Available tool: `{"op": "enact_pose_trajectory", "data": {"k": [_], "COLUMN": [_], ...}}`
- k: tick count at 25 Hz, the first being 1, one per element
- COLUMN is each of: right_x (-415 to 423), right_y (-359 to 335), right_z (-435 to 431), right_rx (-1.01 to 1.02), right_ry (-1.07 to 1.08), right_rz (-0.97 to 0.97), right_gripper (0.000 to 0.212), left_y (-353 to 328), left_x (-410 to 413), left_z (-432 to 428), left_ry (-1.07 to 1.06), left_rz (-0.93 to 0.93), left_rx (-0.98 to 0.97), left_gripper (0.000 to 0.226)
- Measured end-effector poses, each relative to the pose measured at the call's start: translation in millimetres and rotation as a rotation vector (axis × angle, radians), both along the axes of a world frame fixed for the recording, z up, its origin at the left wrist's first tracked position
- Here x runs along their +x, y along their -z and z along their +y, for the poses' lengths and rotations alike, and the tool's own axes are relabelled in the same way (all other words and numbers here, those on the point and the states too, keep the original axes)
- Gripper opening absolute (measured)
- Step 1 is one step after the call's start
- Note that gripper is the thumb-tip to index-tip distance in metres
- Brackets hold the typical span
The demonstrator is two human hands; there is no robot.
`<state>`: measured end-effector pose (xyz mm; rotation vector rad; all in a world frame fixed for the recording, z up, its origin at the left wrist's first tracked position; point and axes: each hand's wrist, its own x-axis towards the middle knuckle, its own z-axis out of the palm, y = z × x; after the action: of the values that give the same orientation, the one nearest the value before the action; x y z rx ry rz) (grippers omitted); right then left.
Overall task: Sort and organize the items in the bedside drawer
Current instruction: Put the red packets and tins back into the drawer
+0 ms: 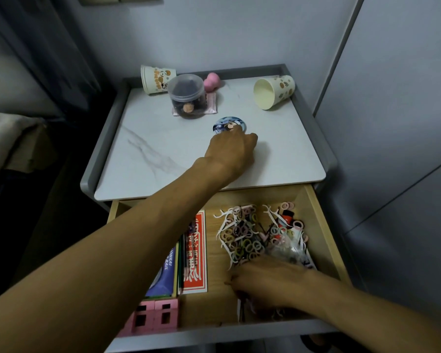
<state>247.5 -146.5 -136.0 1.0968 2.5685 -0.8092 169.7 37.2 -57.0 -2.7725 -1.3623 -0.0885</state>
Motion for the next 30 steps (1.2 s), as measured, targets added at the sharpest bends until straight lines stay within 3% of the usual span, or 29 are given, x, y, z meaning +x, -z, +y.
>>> {"op": "enact_pose_trajectory", "data": {"k": [4, 8, 10, 13, 15, 18, 23, 27, 30], "right_x": [0.8, 5.9, 4.9, -10.7, -27.3, -58.7, -123.9, -173.0, -192.0], "right_y": [-0.6, -16.7, -21.5, -27.1, -31.2, -35.9, -19.2, -0.2, 8.7], "right_z": [2.4, 11.7, 14.0, 12.7, 10.7, 13.2, 26.2, 31.6, 28.1], "right_rx": [-0.12, -0.319, -0.361, -0.49, -0.579, -0.572, -0.47, -0.4, -0.377], "right_ry": [0.156, 0.588, 0.787, 0.922, 0.921, 0.816, 0.739, 0.576, 0.561], "right_rz": [0.017, 0.219, 0.429, 0.618, 0.695, 0.661, 0.542, 0.497, 0.476], "right_gripper": [0.018, 0.013, 0.012, 0.013, 0.015, 0.023, 0.024, 0.016, 0.016], "left_y": [-3.9, -11.8, -19.0, -31.8, -33.9, -29.0, -26.5, -31.4, -30.4], "left_x": [-2.6, -21.9, -49.3, -110.5, -151.2, -198.1, -234.5, -249.2, -256.4], "left_z": [4.0, -15.3, -37.5, -79.7, -100.1, -107.9, -105.8, -98.4, -91.9], "left_ry": [0.031, 0.044, 0.001, -0.159, -0.293, -0.448, -0.505, -0.489, -0.467], "left_rz": [-0.077, -0.213, -0.448, -0.882, -1.056, -1.19, -1.164, -0.746, -0.569], "left_rx": [-0.199, -0.186, -0.283, -0.678, -0.885, -1.03, -0.963, -0.448, -0.271], "left_gripper": [0.034, 0.032, 0.031, 0.026, 0.024, 0.025, 0.021, 0.026, 0.026]}}
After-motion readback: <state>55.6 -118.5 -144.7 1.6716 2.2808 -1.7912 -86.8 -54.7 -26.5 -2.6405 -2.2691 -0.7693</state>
